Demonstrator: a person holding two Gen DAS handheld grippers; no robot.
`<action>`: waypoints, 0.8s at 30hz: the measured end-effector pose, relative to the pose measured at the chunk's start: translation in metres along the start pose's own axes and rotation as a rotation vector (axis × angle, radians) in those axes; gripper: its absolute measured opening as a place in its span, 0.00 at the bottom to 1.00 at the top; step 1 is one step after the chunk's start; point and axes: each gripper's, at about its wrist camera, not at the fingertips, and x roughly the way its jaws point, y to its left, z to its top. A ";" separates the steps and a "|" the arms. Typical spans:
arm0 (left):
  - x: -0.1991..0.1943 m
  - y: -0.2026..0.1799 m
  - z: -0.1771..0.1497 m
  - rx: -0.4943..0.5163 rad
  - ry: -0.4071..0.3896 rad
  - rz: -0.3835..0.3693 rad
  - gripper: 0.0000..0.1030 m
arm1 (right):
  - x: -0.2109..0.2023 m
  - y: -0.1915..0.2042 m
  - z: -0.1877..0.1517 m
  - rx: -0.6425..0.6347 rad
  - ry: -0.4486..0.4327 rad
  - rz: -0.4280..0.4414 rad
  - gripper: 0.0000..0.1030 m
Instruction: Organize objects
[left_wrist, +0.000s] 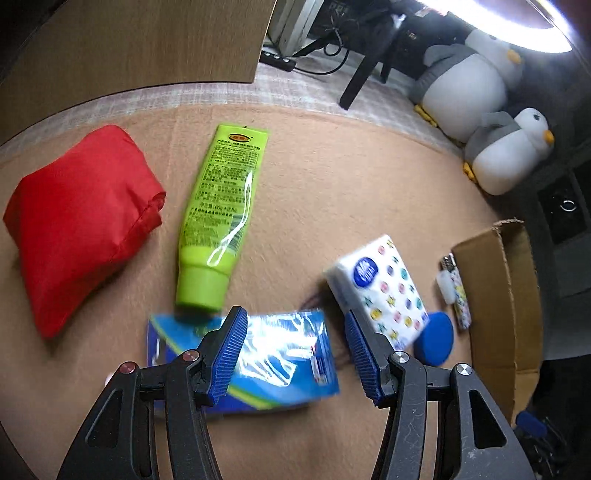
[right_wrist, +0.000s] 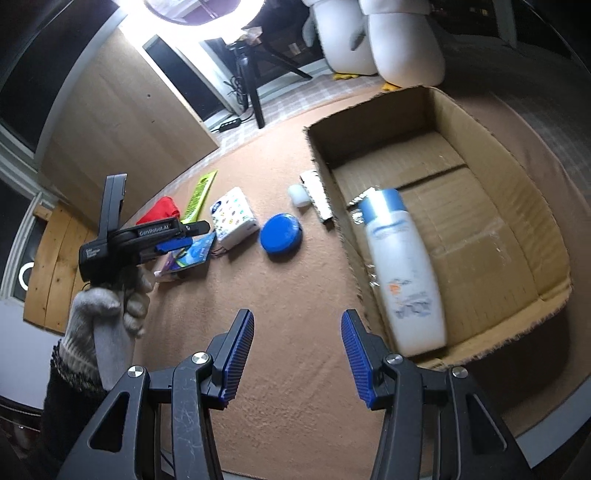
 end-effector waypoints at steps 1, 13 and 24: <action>0.003 0.001 0.003 -0.002 -0.001 0.001 0.57 | -0.001 -0.002 -0.001 0.005 0.000 -0.003 0.44; 0.014 -0.001 0.003 0.060 0.011 -0.034 0.51 | 0.003 -0.007 -0.007 0.029 0.007 -0.008 0.44; 0.000 -0.018 -0.055 0.187 0.041 -0.094 0.49 | 0.010 0.016 -0.006 -0.010 0.024 0.023 0.44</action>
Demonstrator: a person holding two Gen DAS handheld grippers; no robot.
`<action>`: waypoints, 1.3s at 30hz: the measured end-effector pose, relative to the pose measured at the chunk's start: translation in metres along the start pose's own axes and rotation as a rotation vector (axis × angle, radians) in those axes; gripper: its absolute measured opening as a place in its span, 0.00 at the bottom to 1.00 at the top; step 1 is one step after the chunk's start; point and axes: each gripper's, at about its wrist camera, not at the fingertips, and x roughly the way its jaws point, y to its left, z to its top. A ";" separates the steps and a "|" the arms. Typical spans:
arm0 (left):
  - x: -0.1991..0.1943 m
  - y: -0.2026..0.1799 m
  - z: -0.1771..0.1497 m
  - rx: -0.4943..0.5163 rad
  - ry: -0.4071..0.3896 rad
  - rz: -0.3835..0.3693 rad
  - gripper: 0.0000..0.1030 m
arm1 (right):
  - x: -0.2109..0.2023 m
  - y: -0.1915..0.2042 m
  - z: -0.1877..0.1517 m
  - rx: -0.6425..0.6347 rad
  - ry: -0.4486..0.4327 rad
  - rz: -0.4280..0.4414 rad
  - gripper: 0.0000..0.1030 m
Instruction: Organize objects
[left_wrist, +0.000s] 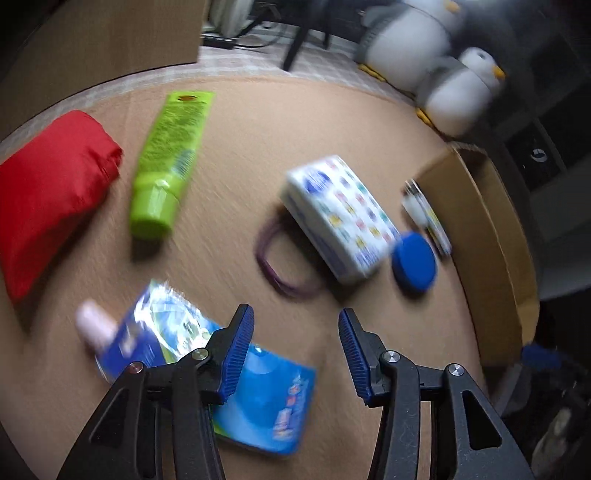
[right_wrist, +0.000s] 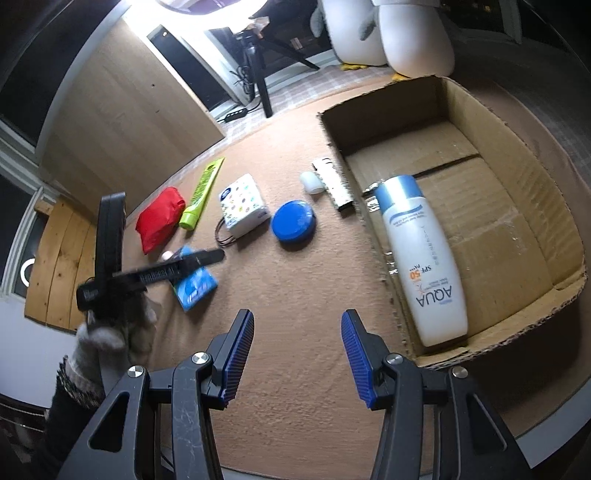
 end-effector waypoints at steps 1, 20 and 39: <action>-0.002 -0.004 -0.008 0.004 0.001 -0.013 0.49 | 0.000 0.002 -0.001 -0.004 0.001 0.002 0.44; -0.103 0.043 -0.128 -0.162 -0.137 0.030 0.67 | 0.063 0.082 0.008 -0.201 0.094 0.036 0.59; -0.120 0.072 -0.156 -0.234 -0.155 -0.005 0.69 | 0.168 0.160 0.023 -0.373 0.304 0.048 0.62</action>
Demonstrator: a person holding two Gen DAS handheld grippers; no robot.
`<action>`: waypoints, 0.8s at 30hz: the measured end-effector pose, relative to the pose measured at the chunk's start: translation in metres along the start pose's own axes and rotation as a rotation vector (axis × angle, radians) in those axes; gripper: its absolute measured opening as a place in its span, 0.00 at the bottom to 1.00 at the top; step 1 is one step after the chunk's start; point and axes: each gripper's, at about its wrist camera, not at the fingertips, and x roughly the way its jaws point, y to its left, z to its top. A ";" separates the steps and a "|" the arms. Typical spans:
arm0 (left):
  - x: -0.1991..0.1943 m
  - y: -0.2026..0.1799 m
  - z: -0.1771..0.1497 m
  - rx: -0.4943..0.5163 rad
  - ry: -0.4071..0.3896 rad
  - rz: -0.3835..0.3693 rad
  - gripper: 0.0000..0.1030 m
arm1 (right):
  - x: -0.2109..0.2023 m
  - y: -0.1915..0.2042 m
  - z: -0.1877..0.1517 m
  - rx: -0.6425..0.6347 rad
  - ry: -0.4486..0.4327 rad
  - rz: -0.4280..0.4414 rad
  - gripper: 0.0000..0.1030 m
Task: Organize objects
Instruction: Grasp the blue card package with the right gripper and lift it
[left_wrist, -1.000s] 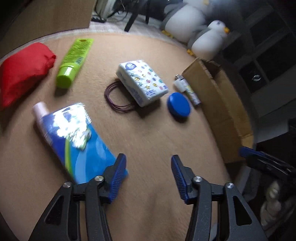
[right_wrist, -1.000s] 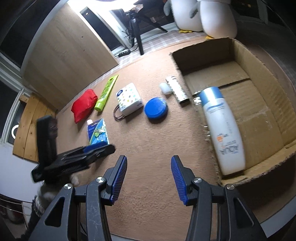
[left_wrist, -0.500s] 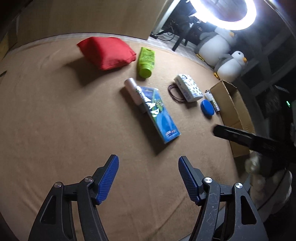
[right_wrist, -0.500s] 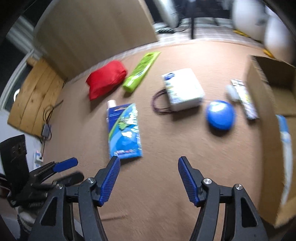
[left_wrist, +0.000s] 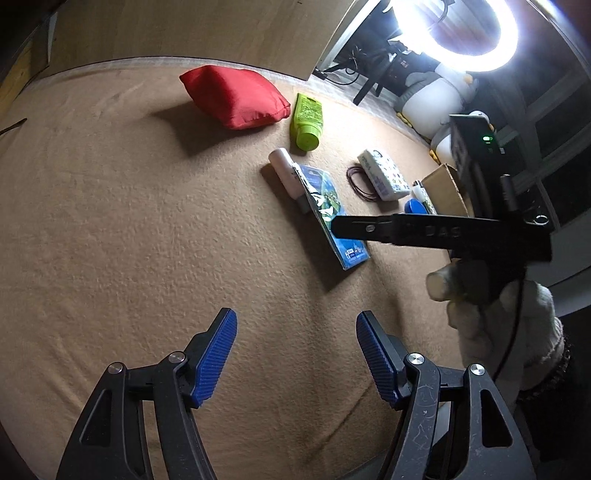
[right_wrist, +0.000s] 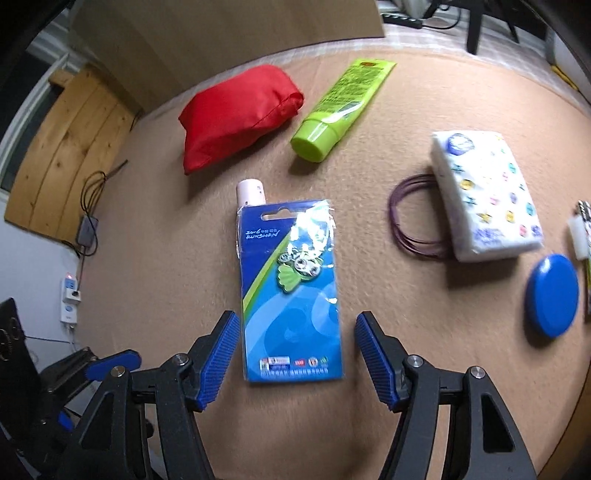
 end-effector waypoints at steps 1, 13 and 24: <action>-0.001 0.000 0.000 -0.001 0.000 0.000 0.69 | 0.000 0.002 0.002 -0.008 -0.005 -0.007 0.64; -0.002 0.002 0.002 -0.003 -0.001 -0.003 0.69 | 0.006 0.010 0.008 -0.065 -0.019 -0.095 0.54; 0.003 0.000 0.004 0.000 0.010 -0.002 0.69 | -0.003 -0.001 -0.003 -0.052 -0.041 -0.089 0.50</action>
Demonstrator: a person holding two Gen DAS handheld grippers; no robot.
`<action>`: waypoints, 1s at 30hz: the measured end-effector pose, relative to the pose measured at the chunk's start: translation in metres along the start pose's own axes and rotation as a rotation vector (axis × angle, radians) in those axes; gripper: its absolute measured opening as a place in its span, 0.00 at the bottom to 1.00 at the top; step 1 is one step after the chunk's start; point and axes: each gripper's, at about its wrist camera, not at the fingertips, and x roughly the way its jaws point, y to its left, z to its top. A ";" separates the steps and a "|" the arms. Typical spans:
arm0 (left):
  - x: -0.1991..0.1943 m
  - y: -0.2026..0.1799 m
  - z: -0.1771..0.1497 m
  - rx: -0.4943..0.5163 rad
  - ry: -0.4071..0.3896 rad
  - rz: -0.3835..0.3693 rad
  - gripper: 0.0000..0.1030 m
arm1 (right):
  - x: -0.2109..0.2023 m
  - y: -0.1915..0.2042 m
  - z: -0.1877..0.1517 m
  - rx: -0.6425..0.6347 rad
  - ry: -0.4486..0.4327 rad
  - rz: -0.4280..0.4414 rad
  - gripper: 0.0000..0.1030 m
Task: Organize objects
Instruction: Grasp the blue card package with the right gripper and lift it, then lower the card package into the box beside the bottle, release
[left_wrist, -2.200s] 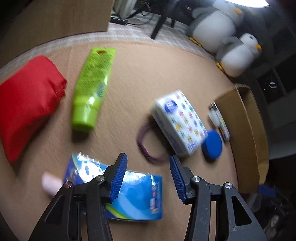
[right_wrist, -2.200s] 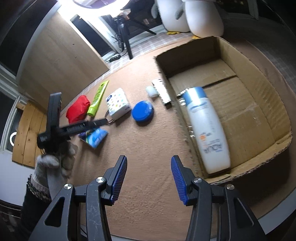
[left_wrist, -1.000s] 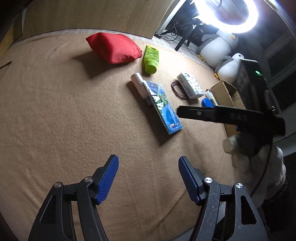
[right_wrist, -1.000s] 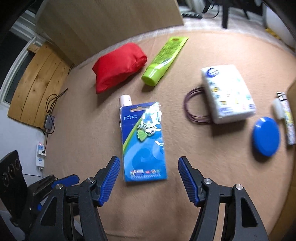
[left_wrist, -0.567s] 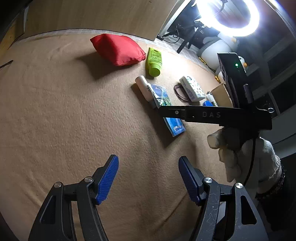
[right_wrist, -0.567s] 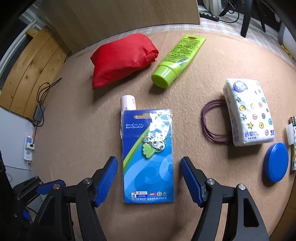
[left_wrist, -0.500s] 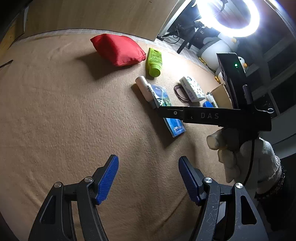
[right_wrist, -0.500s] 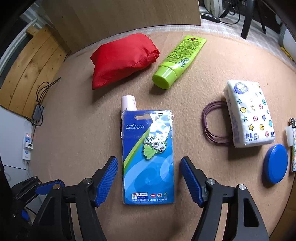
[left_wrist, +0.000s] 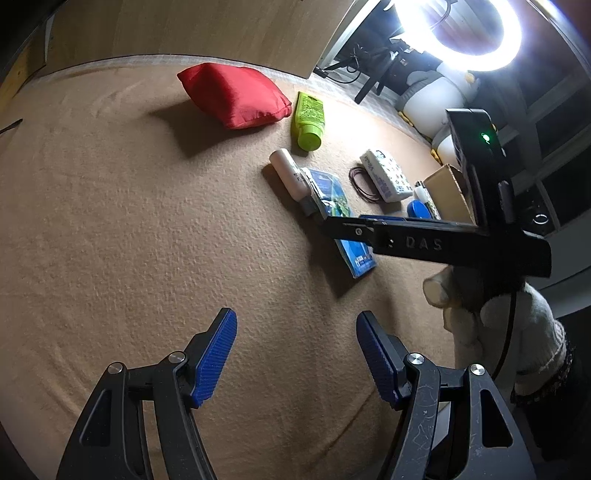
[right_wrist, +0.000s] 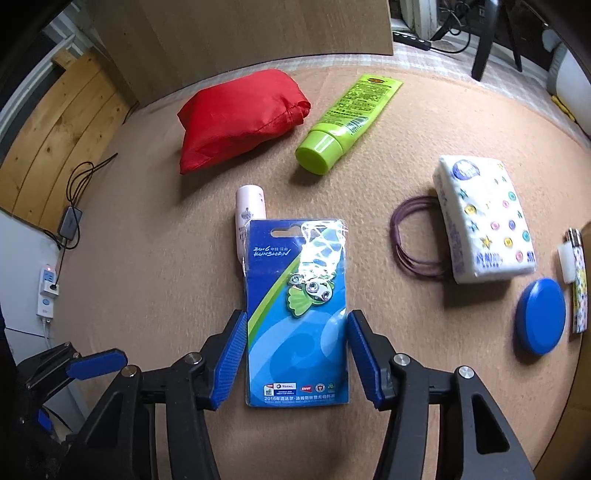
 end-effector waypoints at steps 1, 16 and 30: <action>0.001 0.000 0.000 -0.001 0.001 0.002 0.69 | -0.002 -0.002 -0.003 0.001 -0.005 -0.006 0.50; 0.016 -0.021 0.007 0.037 0.014 0.006 0.69 | -0.065 -0.026 -0.053 0.081 -0.167 -0.091 0.50; 0.045 -0.070 0.019 0.122 0.045 -0.031 0.69 | -0.160 -0.110 -0.086 0.196 -0.315 -0.289 0.50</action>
